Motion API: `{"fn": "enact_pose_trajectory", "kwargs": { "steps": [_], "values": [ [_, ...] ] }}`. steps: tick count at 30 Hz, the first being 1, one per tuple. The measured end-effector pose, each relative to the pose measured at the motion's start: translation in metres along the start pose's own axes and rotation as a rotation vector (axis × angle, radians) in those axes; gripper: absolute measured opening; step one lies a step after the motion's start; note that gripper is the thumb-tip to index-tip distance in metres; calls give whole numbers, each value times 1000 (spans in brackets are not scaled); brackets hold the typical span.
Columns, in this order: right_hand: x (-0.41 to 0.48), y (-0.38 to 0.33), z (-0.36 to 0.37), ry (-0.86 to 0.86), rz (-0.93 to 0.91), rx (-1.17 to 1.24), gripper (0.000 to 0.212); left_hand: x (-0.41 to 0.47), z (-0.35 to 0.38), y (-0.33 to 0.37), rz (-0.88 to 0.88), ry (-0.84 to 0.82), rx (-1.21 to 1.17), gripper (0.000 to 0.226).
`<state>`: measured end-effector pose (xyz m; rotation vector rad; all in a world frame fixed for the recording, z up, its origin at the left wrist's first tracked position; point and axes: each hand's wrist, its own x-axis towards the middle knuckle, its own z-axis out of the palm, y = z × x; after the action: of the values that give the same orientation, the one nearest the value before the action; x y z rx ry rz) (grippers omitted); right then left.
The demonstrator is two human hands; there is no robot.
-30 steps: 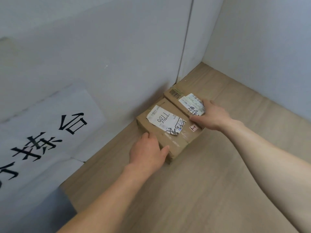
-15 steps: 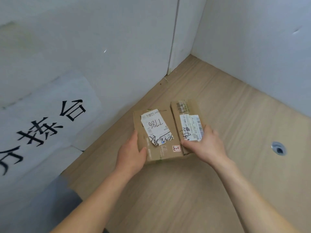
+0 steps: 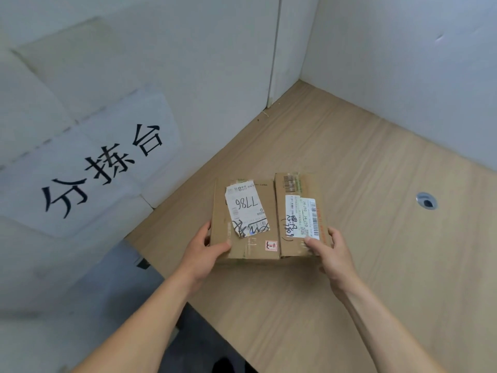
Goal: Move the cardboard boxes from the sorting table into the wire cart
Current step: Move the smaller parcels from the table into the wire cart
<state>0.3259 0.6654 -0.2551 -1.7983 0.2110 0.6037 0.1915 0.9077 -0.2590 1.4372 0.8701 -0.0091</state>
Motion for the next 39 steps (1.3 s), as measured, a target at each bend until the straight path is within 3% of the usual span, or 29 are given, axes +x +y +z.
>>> {"fn": "enact_pose_trajectory", "kwargs": {
  "steps": [5,9,12,17,20,25,32,39],
  "values": [
    [-19,5,-8,-51,24,143,78,-15,-2,-4,19,-64,-83,70],
    [-28,5,-19,-111,30,235,46,-28,-6,3,7,-85,-167,95],
    [-33,-3,-24,-131,-18,317,43,-36,-10,17,58,-83,-171,103],
    [-51,-41,-28,-135,-140,403,41,-55,-20,52,182,-96,-248,102],
    [-68,-66,-30,-135,-209,417,59,-68,-26,72,273,-76,-263,92],
    [-91,-93,-39,-94,-309,469,45,-91,-32,96,384,-84,-325,78],
    [-116,-122,-57,-8,-435,507,43,-123,-41,113,480,-13,-373,54],
    [-116,-139,-70,-29,-473,504,29,-150,-43,121,530,140,-344,65]
  ]
}}
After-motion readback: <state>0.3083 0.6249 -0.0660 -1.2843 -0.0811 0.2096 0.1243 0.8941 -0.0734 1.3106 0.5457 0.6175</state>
